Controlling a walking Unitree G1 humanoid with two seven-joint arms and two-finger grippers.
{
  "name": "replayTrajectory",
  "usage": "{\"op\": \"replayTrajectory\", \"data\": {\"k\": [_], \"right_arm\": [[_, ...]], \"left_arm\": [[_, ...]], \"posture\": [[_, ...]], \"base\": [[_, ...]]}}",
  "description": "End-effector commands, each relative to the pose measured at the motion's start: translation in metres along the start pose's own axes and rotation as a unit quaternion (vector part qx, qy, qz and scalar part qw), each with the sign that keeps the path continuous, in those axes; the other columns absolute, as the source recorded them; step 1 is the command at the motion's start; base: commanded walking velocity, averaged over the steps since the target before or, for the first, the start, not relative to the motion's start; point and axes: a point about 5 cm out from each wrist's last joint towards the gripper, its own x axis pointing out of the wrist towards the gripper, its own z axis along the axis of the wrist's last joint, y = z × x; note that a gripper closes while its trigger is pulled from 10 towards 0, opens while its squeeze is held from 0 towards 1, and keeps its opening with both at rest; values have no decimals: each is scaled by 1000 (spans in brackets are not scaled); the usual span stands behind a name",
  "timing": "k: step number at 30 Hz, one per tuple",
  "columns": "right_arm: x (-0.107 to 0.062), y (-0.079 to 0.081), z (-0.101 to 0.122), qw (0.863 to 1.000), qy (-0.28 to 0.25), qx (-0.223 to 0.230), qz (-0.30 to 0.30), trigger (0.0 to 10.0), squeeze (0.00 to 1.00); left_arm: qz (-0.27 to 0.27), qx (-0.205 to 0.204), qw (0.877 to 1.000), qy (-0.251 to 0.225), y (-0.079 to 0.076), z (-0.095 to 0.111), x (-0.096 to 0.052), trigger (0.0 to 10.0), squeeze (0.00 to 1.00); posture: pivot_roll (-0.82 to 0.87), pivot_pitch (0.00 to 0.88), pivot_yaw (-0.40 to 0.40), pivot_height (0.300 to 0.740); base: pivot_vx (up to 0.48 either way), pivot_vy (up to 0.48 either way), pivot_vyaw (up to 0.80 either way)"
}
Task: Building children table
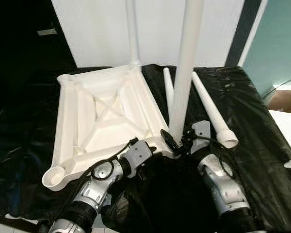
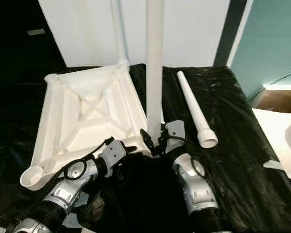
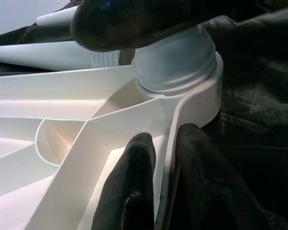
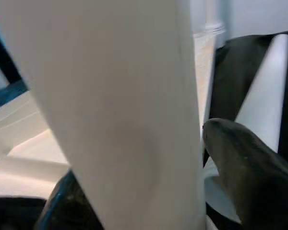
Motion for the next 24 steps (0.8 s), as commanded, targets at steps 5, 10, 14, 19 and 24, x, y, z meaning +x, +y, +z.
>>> {"op": "replayTrajectory", "data": {"k": [5,10,14,19,24], "right_arm": [[3,-15,2,998,13,-12,62,10000,0],[4,-31,15,977,39,-59,204,10000,0],[-1,-45,17,954,90,-74,275,2902,0],[-8,-60,18,934,135,-84,320,0,0],[-8,-67,19,930,146,-89,325,0,0]], "left_arm": [[-75,-42,993,80,-30,-37,-6,10000,0],[-74,-42,993,78,-30,-37,-4,10000,0],[-73,-43,993,78,-30,-37,-4,10000,0],[-72,-44,993,77,-31,-37,-5,10000,0],[-72,-44,993,77,-31,-37,-4,10000,0]], "posture": [[68,0,30,740],[68,0,26,740],[69,0,26,740],[72,0,22,740],[71,0,22,740]], "base": [[0,0,0],[0,0,0],[0,0,0],[0,0,0],[0,0,0]]}}
